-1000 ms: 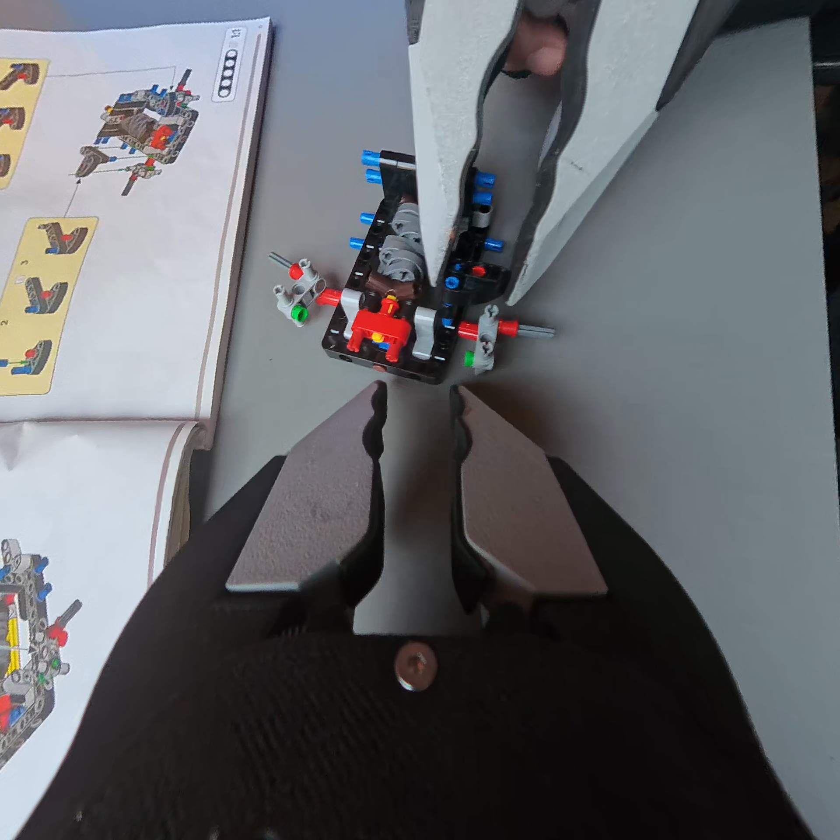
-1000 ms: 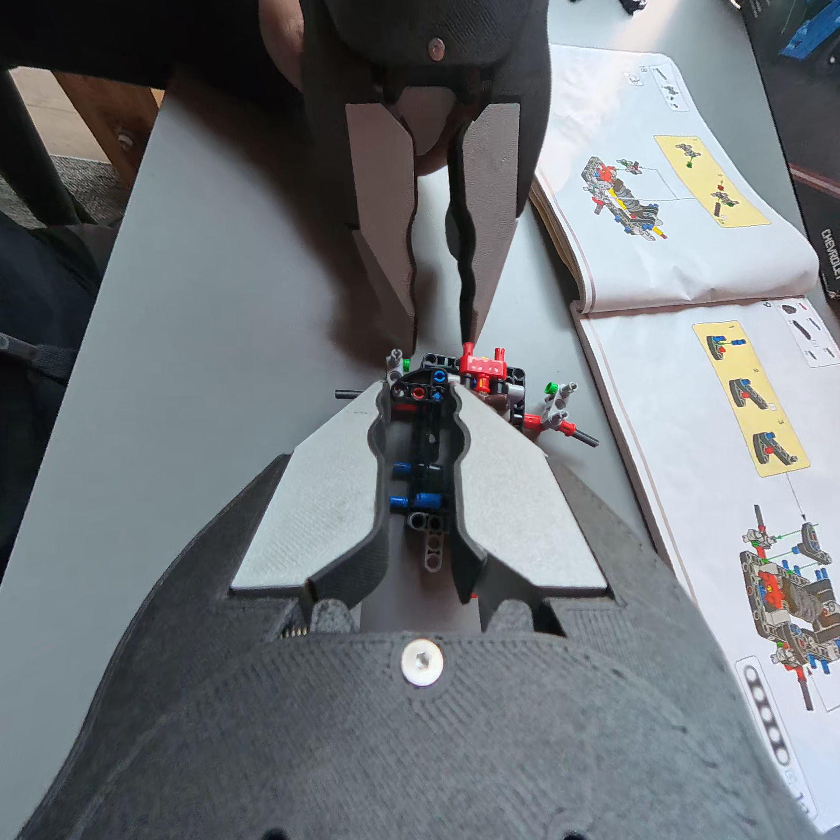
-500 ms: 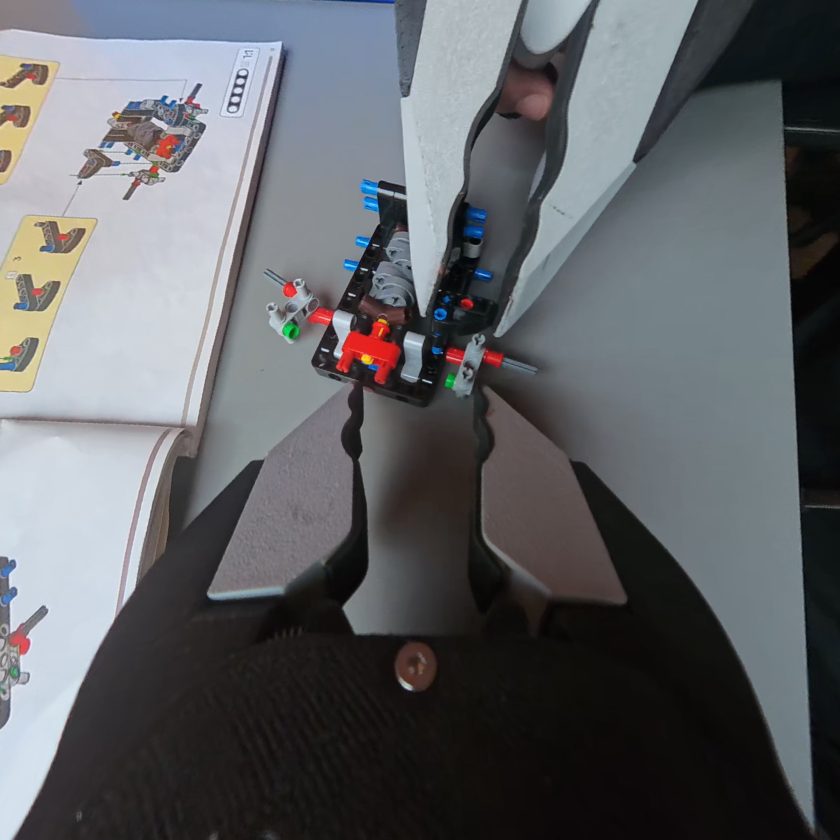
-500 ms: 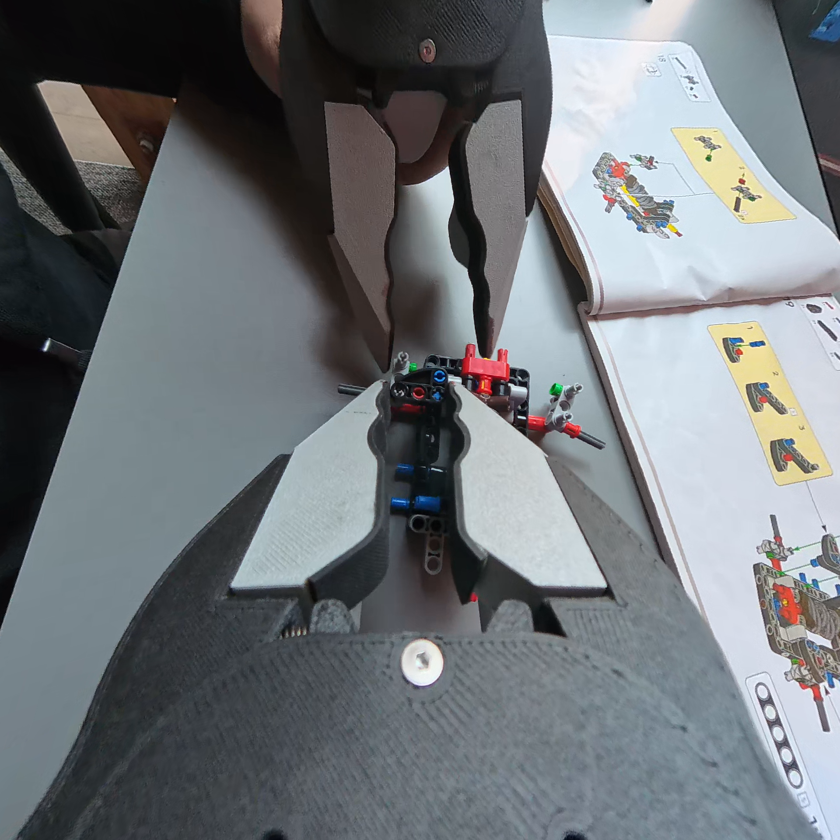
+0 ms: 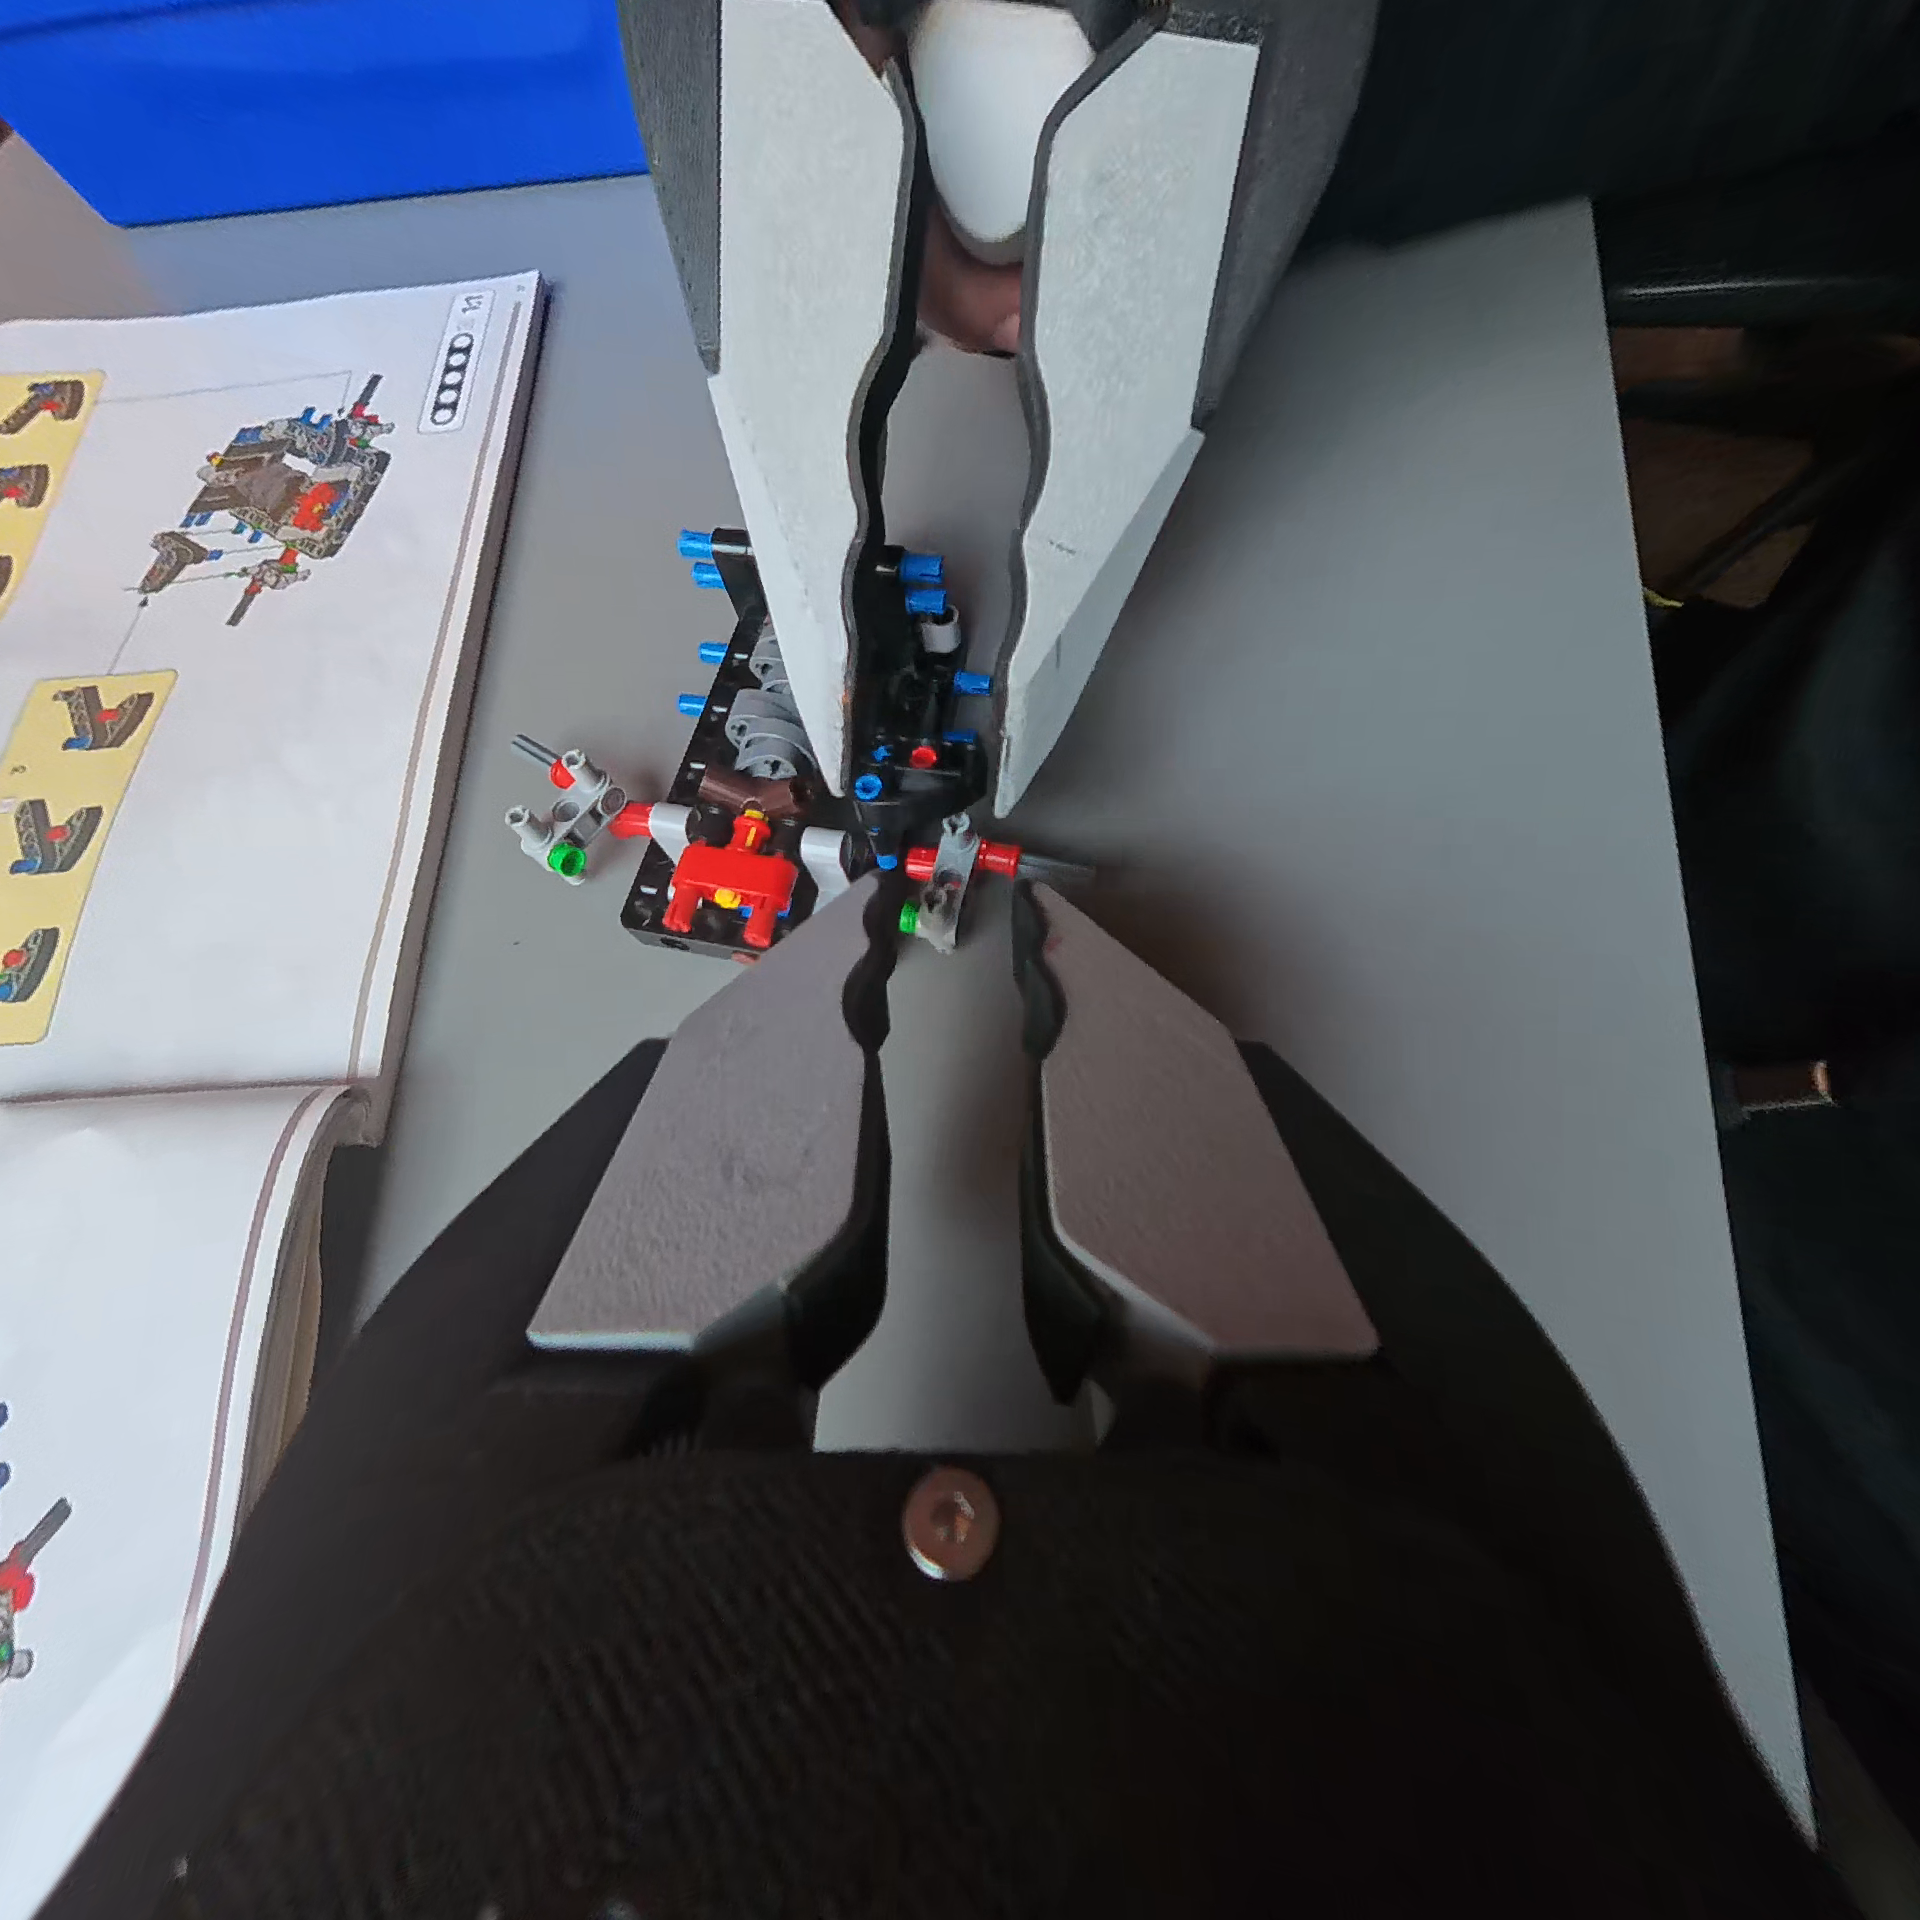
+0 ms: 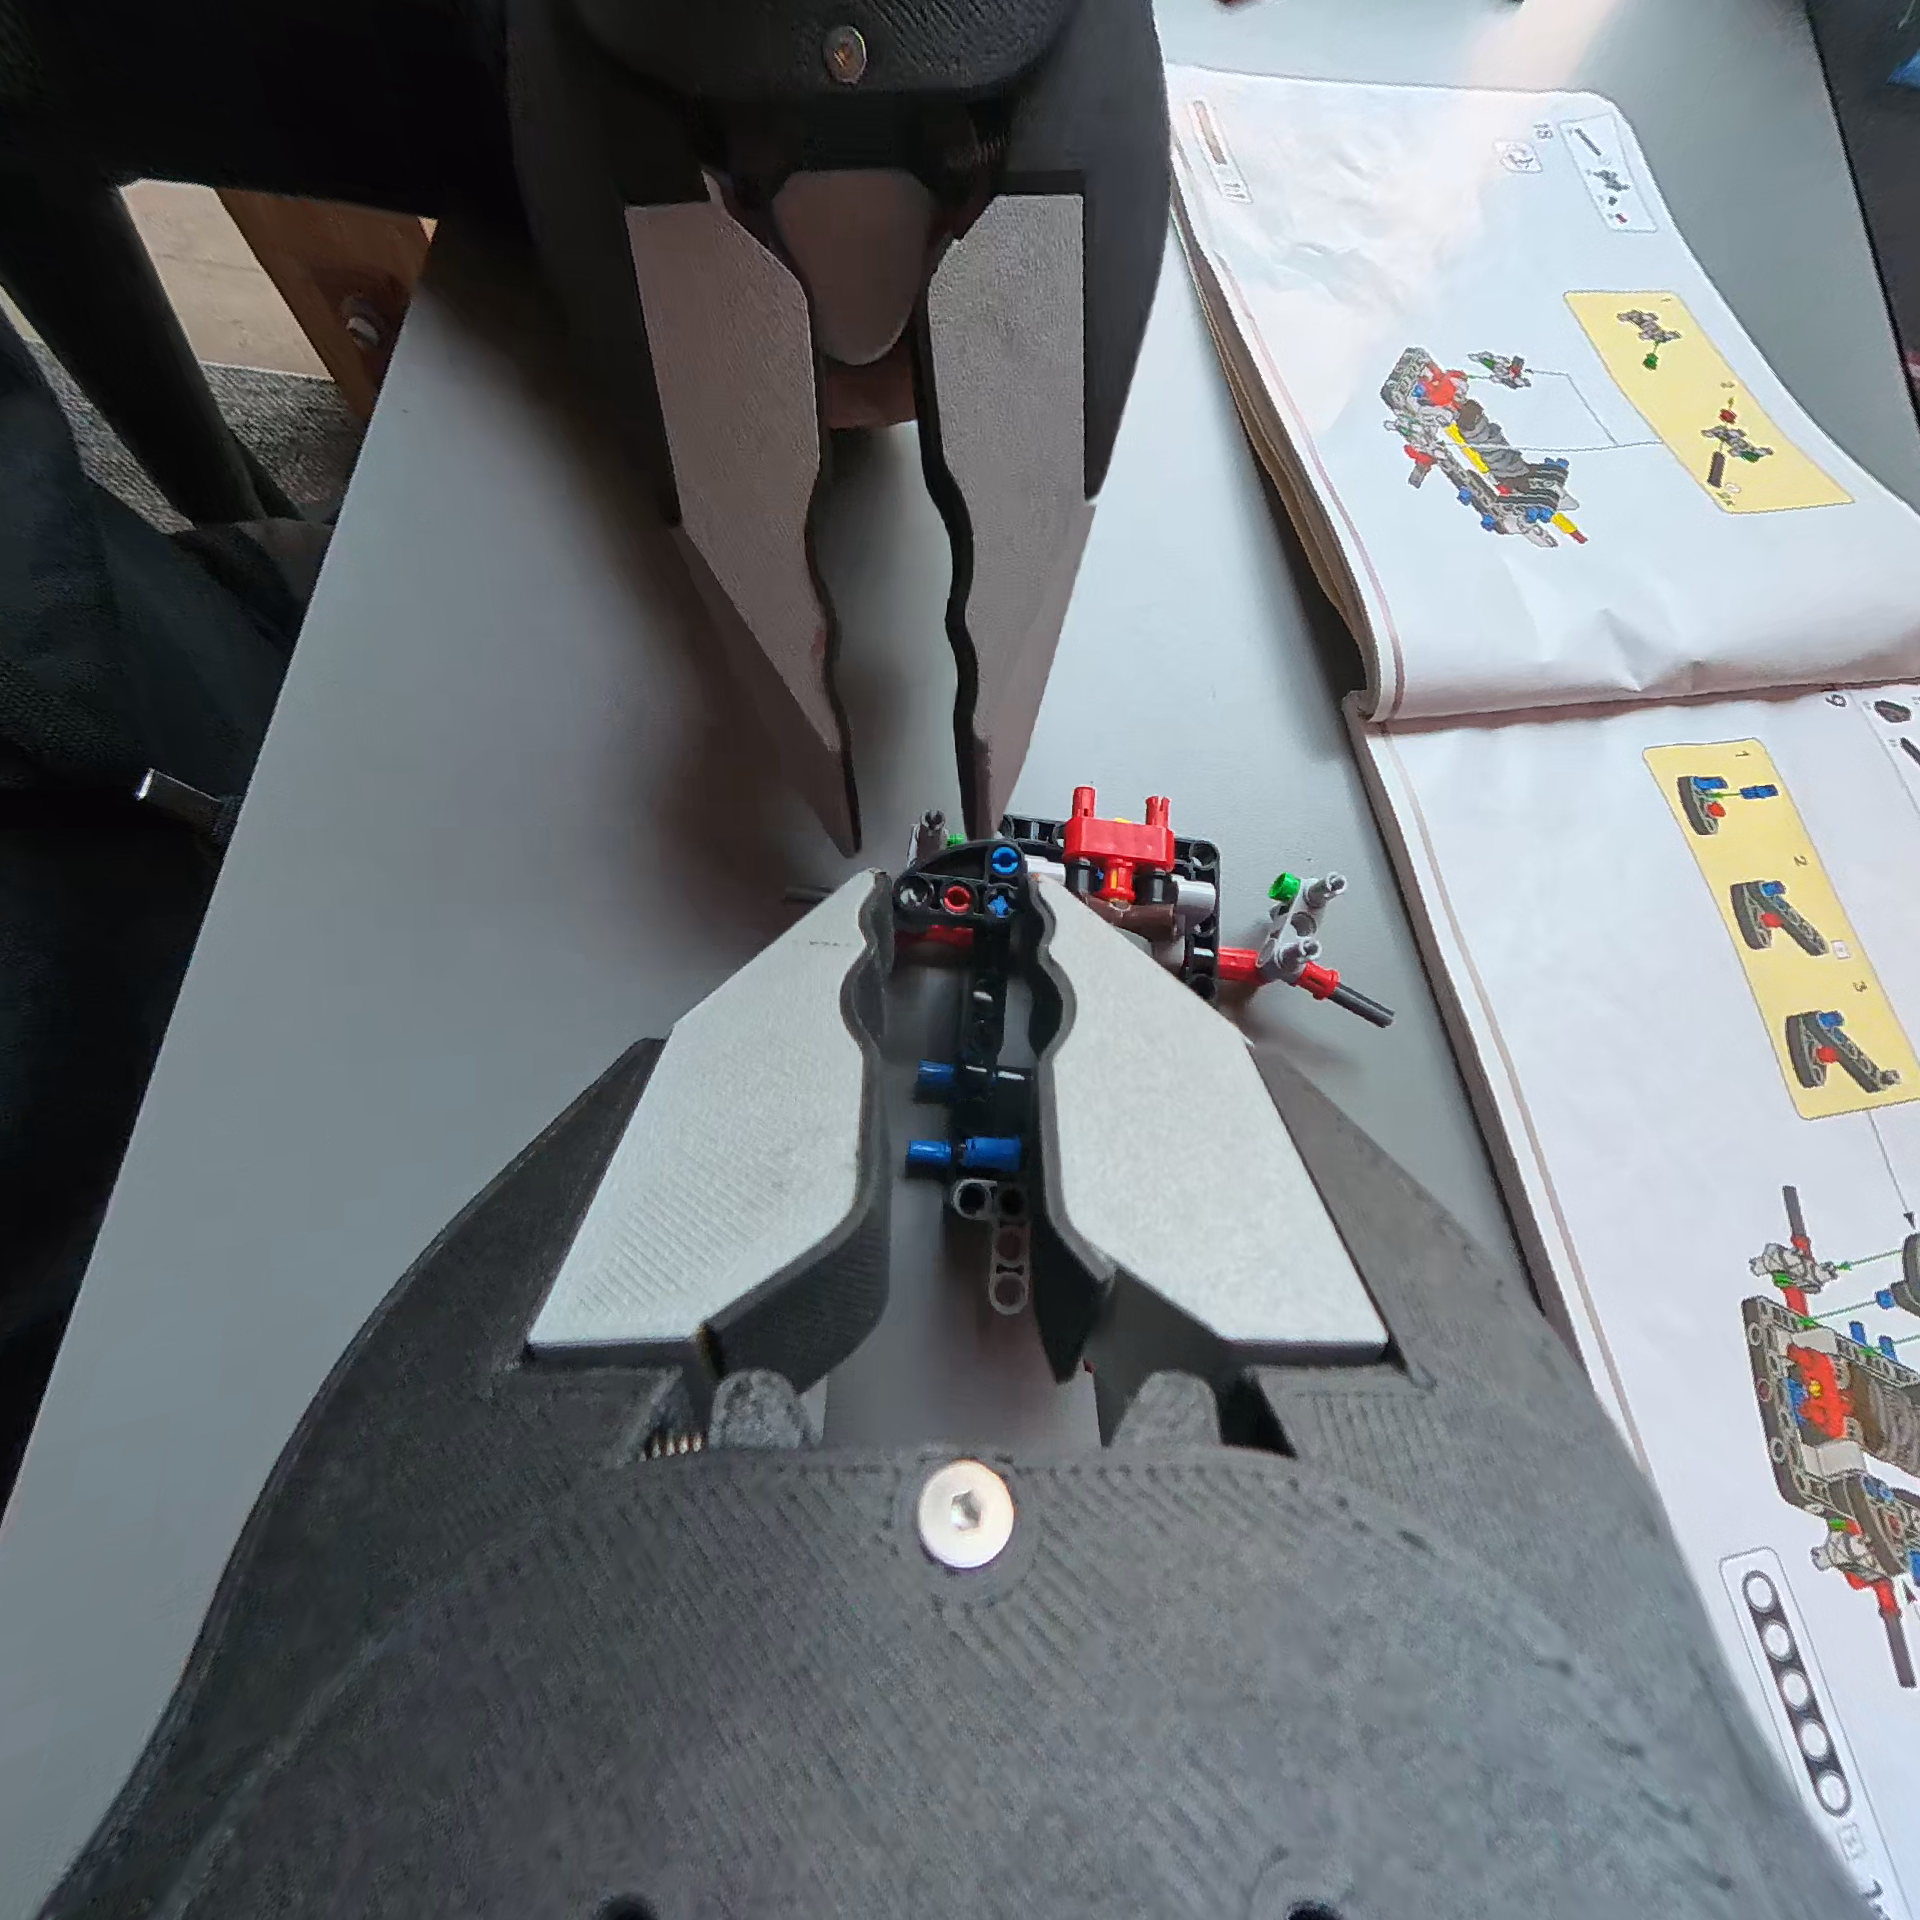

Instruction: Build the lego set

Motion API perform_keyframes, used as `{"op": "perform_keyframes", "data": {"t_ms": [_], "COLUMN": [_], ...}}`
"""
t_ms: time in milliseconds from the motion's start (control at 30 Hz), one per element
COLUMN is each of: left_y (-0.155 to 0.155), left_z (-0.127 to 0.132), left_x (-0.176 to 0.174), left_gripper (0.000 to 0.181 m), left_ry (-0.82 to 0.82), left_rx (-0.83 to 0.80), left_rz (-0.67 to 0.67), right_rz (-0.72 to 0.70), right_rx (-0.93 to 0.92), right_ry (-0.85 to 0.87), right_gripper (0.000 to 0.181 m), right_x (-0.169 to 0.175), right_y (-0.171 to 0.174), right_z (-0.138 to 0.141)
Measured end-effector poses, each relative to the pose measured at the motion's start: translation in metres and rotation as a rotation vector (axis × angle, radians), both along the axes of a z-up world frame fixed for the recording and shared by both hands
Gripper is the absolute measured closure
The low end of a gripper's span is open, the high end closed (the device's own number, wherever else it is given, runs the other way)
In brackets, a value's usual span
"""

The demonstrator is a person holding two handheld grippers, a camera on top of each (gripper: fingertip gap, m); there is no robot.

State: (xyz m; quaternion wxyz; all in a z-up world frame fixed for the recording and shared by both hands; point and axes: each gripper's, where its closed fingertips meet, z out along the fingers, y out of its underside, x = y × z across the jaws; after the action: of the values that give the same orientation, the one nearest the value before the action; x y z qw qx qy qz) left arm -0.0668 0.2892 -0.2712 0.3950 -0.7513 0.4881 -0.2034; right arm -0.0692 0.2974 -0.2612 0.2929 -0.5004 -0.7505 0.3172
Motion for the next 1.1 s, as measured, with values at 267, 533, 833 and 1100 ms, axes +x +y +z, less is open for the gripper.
{"op": "perform_keyframes", "data": {"t_ms": [267, 533, 833, 1100], "left_y": [0.0017, 0.0018, 0.0011, 0.0017], "left_z": [-0.0060, -0.0077, -0.0091, -0.0080], "left_x": [0.0006, 0.0008, -0.0035, -0.0044], "left_gripper": [0.170, 0.177, 0.176, 0.176], "left_ry": [0.030, 0.026, 0.066, 0.074], "left_rx": [-0.002, -0.033, 0.033, 0.071], "left_rz": [-0.011, -0.026, -0.056, -0.056], "right_rz": [0.002, 0.015, 0.043, 0.044], "right_rx": [-0.004, -0.007, 0.101, 0.152], "right_ry": [-0.002, -0.009, -0.026, 0.017], "right_gripper": [0.160, 0.161, 0.160, 0.160], "right_x": [0.0006, -0.0017, -0.0075, -0.0085], "right_y": [-0.0008, -0.0032, -0.0042, 0.0007], "right_z": [-0.0007, 0.0007, -0.0017, -0.0036]}}
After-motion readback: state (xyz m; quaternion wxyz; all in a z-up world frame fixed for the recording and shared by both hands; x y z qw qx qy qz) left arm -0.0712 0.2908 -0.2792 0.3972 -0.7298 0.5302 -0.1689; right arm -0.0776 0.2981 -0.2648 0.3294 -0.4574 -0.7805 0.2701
